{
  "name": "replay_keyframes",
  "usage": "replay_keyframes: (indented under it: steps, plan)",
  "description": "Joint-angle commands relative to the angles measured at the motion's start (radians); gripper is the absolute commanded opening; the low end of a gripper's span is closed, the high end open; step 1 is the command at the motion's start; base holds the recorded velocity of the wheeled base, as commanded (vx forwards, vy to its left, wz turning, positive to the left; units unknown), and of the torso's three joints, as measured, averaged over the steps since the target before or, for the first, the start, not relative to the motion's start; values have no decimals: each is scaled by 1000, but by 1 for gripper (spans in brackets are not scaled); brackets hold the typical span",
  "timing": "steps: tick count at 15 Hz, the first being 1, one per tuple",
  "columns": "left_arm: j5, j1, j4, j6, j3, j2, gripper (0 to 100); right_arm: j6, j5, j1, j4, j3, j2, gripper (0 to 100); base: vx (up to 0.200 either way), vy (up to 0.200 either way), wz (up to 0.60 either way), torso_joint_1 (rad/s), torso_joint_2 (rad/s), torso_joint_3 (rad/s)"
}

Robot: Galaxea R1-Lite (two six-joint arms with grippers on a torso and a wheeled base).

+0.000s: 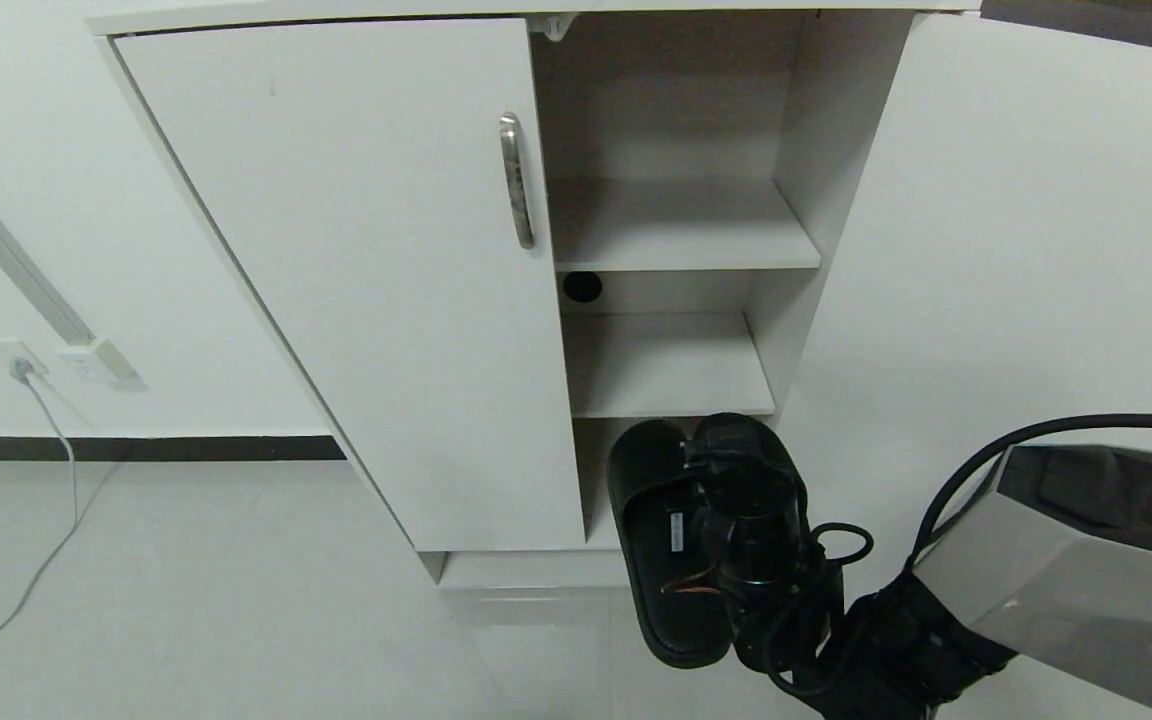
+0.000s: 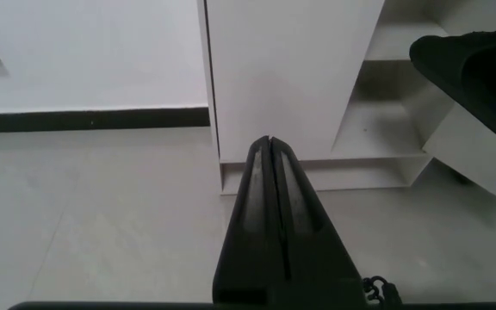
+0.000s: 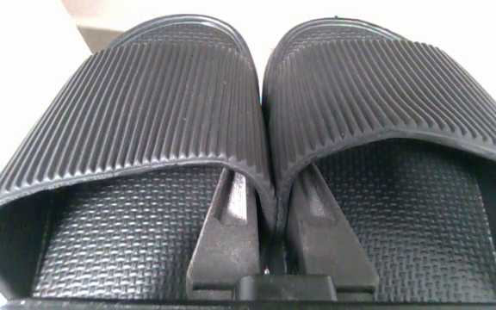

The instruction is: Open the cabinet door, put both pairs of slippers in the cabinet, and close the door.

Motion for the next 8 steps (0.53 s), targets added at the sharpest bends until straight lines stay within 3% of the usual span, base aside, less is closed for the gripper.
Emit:
replay_keyframes:
  steps: [1, 5, 8]
  plan:
    - [0, 0, 0, 0, 0, 2, 0, 0, 0, 0, 0, -1, -2, 0, 0, 0, 0, 7, 2, -203]
    - [0, 0, 0, 0, 0, 2, 0, -3, -6, 0, -26, -1, -5, 0, 0, 0, 0, 4, 2, -189]
    - [1, 0, 0, 0, 0, 2, 0, -106, 0, 7, -235, 45, 1, 0, 0, 0, 0, 0, 0, 0]
